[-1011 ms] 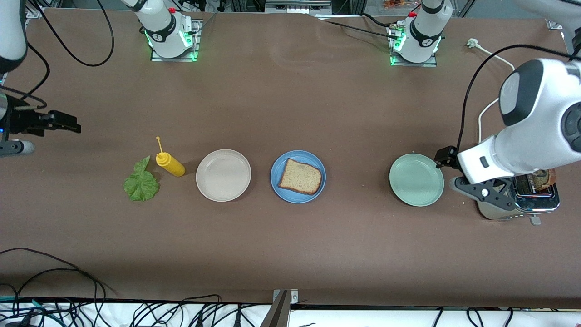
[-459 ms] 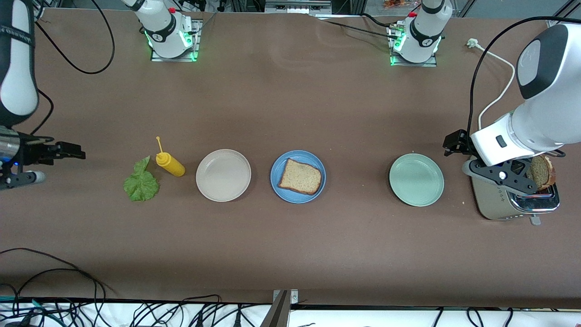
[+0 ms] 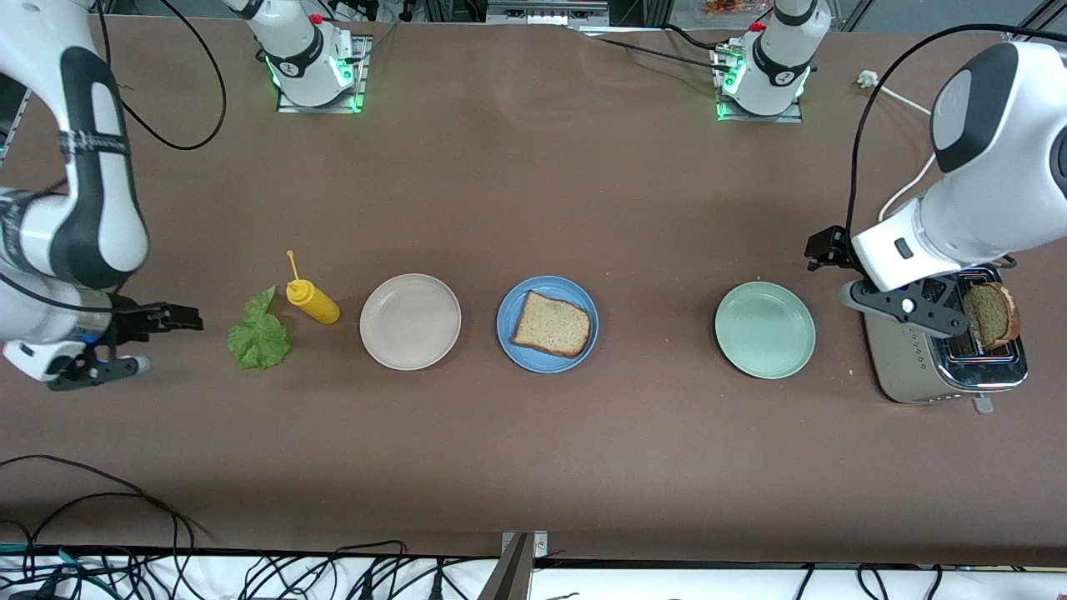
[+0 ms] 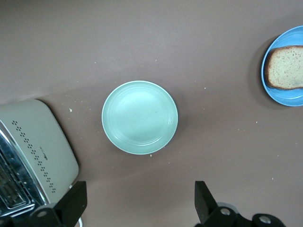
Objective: Make sandwich in blue plate with both arms
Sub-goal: 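Lower the right gripper onto the green lettuce leaf, then close the right gripper on the lettuce leaf and lift it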
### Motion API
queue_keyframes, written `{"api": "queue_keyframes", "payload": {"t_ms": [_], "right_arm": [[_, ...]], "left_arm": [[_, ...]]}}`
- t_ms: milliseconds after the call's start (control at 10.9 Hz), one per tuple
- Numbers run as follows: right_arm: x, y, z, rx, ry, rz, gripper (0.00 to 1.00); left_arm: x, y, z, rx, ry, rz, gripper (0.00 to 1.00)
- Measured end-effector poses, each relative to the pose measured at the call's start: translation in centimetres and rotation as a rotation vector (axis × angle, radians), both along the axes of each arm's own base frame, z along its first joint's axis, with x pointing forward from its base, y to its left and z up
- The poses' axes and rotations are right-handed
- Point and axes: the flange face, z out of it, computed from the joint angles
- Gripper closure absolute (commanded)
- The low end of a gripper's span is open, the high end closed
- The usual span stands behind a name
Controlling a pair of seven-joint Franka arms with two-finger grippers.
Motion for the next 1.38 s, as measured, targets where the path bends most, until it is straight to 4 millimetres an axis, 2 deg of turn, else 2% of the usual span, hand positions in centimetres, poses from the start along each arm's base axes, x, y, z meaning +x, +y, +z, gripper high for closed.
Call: {"api": "queue_keyframes", "payload": {"t_ms": [367,551,735,919,1102,1286,1378], "right_arm": [[1.3,4.5,-7.2,0.071,-0.007,-0.006,0.00],[1.7,6.2,-10.1,0.064,-0.023,0.009,0.00],[1.9,7.1,-11.7,0.067,-0.039,0.020,0.00],[2.0,6.9,-11.9,0.072,-0.042,0.067,0.00],[2.0,6.0,-11.8,0.079,-0.050,0.150,0.00],[1.8,4.0,-12.3,0.082,-0.058,0.191,0.00],[1.6,2.7,-13.1,0.075,-0.079,0.208,0.00]], "left_arm": [[-3.8,0.5,-0.4,0.000,-0.014,0.022,0.00],[-4.2,0.6,-0.2,0.001,-0.008,0.024,0.00],[-4.1,0.9,0.2,0.001,-0.016,0.030,0.00],[-4.1,1.1,0.5,0.000,-0.021,0.036,0.00],[-4.0,2.3,0.9,-0.001,-0.027,0.058,0.00],[-4.2,3.6,1.8,-0.004,-0.043,0.079,0.00],[-4.4,4.0,2.4,-0.005,-0.052,0.086,0.00]]}}
